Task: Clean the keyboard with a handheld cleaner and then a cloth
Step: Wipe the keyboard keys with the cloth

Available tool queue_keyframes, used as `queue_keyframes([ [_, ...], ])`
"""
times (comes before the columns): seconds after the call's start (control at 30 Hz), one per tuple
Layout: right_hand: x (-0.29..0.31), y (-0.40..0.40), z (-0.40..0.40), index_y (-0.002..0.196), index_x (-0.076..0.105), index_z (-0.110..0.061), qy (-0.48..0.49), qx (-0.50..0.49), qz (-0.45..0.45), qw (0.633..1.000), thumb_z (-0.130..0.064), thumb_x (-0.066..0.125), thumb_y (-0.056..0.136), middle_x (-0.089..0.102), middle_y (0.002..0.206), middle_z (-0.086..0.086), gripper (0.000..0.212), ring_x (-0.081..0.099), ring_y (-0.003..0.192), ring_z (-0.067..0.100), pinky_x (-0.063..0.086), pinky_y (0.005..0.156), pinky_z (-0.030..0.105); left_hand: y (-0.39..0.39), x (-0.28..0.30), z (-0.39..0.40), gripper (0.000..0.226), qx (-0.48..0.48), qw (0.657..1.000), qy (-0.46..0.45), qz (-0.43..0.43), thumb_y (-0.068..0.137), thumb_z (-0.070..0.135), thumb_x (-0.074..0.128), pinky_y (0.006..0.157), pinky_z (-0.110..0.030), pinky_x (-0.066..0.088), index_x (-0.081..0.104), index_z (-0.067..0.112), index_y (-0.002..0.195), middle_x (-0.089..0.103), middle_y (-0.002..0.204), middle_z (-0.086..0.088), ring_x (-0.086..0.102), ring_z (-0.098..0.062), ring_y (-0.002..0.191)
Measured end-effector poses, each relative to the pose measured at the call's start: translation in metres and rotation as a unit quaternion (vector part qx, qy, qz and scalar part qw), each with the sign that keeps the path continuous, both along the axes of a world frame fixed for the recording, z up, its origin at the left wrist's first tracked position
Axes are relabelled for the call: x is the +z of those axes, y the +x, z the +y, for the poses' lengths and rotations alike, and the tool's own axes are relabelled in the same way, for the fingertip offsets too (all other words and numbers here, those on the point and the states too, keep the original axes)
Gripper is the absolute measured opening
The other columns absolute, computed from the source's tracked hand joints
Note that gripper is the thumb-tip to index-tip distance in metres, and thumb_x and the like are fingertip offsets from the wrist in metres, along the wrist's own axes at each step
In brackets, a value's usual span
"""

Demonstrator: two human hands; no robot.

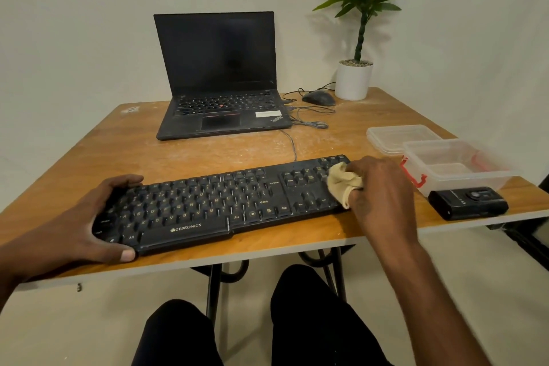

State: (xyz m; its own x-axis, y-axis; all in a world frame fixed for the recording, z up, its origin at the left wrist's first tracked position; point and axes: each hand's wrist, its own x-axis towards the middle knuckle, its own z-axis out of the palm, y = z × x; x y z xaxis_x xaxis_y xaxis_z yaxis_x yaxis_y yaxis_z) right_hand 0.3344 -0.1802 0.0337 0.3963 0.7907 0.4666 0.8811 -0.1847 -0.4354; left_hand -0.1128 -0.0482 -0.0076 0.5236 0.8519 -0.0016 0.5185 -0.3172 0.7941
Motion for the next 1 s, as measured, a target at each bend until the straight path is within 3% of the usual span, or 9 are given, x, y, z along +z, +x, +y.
queue_keyframes([
  [0.13,0.005,0.017,0.002,0.115,0.074,-0.01,0.001,-0.045,0.012,0.999,0.011,0.065,0.079,0.074,0.101,0.016,0.043,0.065,0.09,0.031,0.036,0.067,0.026,0.001,0.001,-0.001,0.131,0.002,1.0,0.002,0.0,0.032,0.065,0.103,0.101,-0.049,0.053,0.039,0.06,0.147,0.053,0.145,0.015,0.061,-0.018,0.127],
  [0.3,-0.002,-0.005,0.008,0.118,0.073,-0.018,0.0,0.029,0.024,0.999,0.009,0.07,0.076,0.069,0.105,0.008,0.049,0.053,0.084,0.017,0.038,0.068,0.027,0.0,0.001,0.0,0.134,0.005,1.0,0.003,0.008,0.032,0.065,0.103,0.101,-0.052,0.053,0.039,0.056,0.15,0.053,0.146,0.012,0.061,-0.022,0.127],
  [0.43,-0.003,-0.017,0.01,0.119,0.072,-0.019,-0.01,0.088,0.028,0.996,0.009,0.067,0.076,0.067,0.111,0.006,0.052,0.058,0.099,0.019,0.047,0.079,0.031,-0.003,0.001,0.002,0.134,0.0,1.0,-0.004,0.011,0.033,0.063,0.104,0.103,-0.056,0.052,0.038,0.057,0.15,0.053,0.147,0.009,0.061,-0.026,0.128],
  [0.53,0.001,-0.005,0.016,0.123,0.07,-0.019,-0.019,0.049,0.03,0.998,0.007,0.067,0.08,0.07,0.113,0.007,0.05,0.062,0.096,0.021,0.05,0.071,0.028,-0.003,0.0,0.003,0.134,-0.005,1.0,0.0,0.014,0.033,0.063,0.104,0.103,-0.056,0.052,0.038,0.056,0.15,0.054,0.147,0.009,0.061,-0.026,0.128],
  [0.6,0.005,0.008,0.016,0.125,0.069,-0.016,-0.023,-0.008,0.029,0.999,0.006,0.066,0.084,0.072,0.116,0.009,0.047,0.064,0.095,0.022,0.04,0.062,0.02,-0.002,0.0,0.003,0.134,0.003,1.0,0.002,0.013,0.034,0.063,0.104,0.102,-0.054,0.052,0.038,0.057,0.15,0.053,0.147,0.011,0.061,-0.024,0.128],
  [0.7,0.01,0.017,0.018,0.127,0.068,-0.014,-0.021,-0.05,0.049,0.997,0.005,0.064,0.088,0.071,0.119,0.01,0.044,0.066,0.101,0.026,0.038,0.069,0.022,-0.001,0.001,0.001,0.134,0.005,1.0,-0.005,0.01,0.033,0.064,0.103,0.101,-0.053,0.053,0.038,0.057,0.15,0.054,0.146,0.011,0.061,-0.023,0.128],
  [0.83,0.008,-0.009,0.025,0.12,0.072,-0.016,-0.009,0.031,0.033,0.999,0.004,0.065,0.084,0.073,0.112,0.007,0.041,0.065,0.097,0.023,0.047,0.072,0.029,-0.003,0.0,0.003,0.135,-0.008,1.0,-0.005,0.007,0.034,0.061,0.105,0.103,-0.057,0.051,0.038,0.055,0.151,0.054,0.147,0.007,0.06,-0.029,0.128],
  [0.93,0.007,-0.023,0.033,0.115,0.075,-0.02,-0.023,0.115,0.021,0.993,0.006,0.064,0.08,0.074,0.108,0.004,0.045,0.064,0.094,0.022,0.049,0.073,0.032,-0.002,0.0,0.003,0.134,-0.001,1.0,0.003,0.011,0.032,0.065,0.103,0.102,-0.053,0.053,0.038,0.057,0.15,0.054,0.146,0.011,0.061,-0.024,0.127],
  [1.0,0.008,-0.017,0.038,0.112,0.076,-0.02,-0.034,0.116,0.027,0.992,0.005,0.065,0.081,0.075,0.105,0.003,0.042,0.063,0.084,0.021,0.048,0.069,0.03,0.0,0.0,0.002,0.134,0.001,1.0,0.001,0.018,0.032,0.066,0.102,0.101,-0.052,0.054,0.038,0.057,0.149,0.053,0.146,0.013,0.061,-0.021,0.127],
])
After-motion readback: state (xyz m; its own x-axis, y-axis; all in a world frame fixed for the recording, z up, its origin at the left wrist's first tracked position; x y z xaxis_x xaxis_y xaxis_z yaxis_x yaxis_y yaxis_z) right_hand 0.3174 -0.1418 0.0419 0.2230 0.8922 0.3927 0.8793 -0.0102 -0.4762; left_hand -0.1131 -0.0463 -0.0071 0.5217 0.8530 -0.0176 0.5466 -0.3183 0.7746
